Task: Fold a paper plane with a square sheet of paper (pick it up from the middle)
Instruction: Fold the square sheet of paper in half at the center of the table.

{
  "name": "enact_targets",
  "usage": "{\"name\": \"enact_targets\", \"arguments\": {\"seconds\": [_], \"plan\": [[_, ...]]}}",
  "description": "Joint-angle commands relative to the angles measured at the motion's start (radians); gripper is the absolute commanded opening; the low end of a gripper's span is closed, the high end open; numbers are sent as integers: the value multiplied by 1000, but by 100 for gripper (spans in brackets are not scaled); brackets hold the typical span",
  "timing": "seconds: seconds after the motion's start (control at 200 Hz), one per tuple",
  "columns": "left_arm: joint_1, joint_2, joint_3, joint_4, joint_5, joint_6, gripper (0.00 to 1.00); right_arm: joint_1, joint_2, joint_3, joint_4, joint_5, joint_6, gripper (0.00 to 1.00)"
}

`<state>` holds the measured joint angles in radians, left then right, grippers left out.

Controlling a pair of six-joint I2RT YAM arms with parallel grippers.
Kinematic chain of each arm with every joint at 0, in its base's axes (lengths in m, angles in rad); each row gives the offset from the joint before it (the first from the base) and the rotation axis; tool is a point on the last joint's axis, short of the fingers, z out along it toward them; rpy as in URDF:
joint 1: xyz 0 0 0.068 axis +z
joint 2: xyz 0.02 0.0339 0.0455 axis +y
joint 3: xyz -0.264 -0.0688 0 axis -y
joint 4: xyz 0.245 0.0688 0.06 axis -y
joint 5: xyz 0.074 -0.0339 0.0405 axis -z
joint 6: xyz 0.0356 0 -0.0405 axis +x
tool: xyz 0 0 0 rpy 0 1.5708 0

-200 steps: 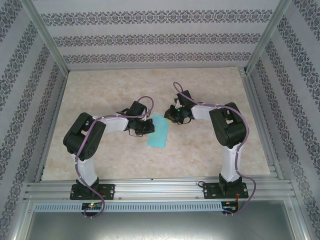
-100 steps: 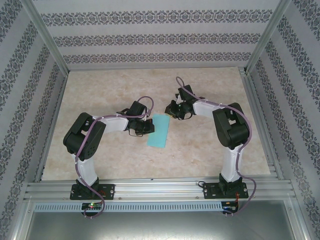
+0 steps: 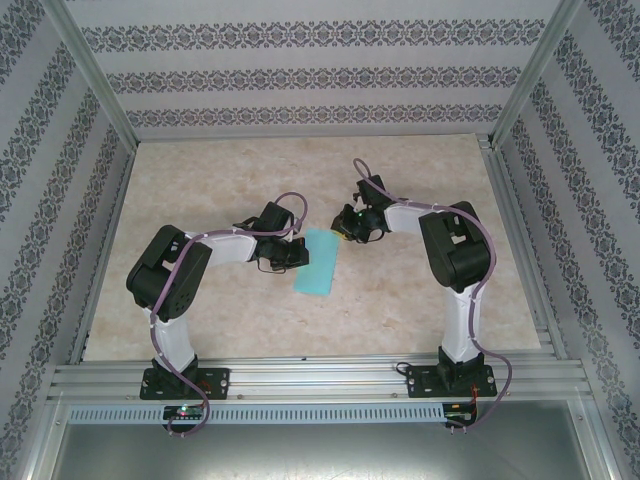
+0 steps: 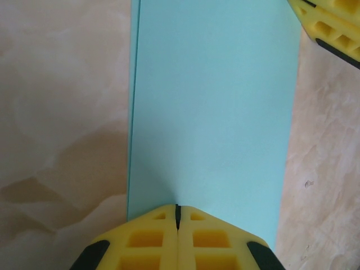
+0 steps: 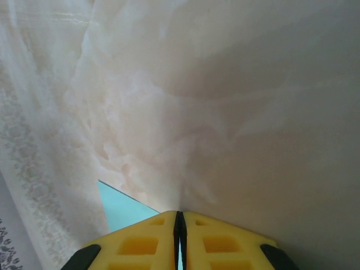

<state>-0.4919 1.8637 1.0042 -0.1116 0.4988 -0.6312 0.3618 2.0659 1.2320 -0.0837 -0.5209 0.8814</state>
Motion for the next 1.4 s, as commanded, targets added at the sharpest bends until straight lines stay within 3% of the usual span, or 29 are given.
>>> {"name": "enact_targets", "arguments": {"seconds": [0.0,0.27,0.739,1.104,1.394], "plan": [[-14,29,-16,-99,-14,25,0,-9,27,-35,21,2,37,13],[-14,32,-17,-96,-14,22,0,-26,-66,-26,93,-60,55,13],[-14,34,-19,-95,-13,21,0,-16,3,-108,95,2,28,13],[-14,39,-10,-94,-8,20,0,5,-159,-98,82,-17,-4,16],[-14,37,-9,-102,-8,25,0,44,-103,-140,143,-8,30,16]]}}
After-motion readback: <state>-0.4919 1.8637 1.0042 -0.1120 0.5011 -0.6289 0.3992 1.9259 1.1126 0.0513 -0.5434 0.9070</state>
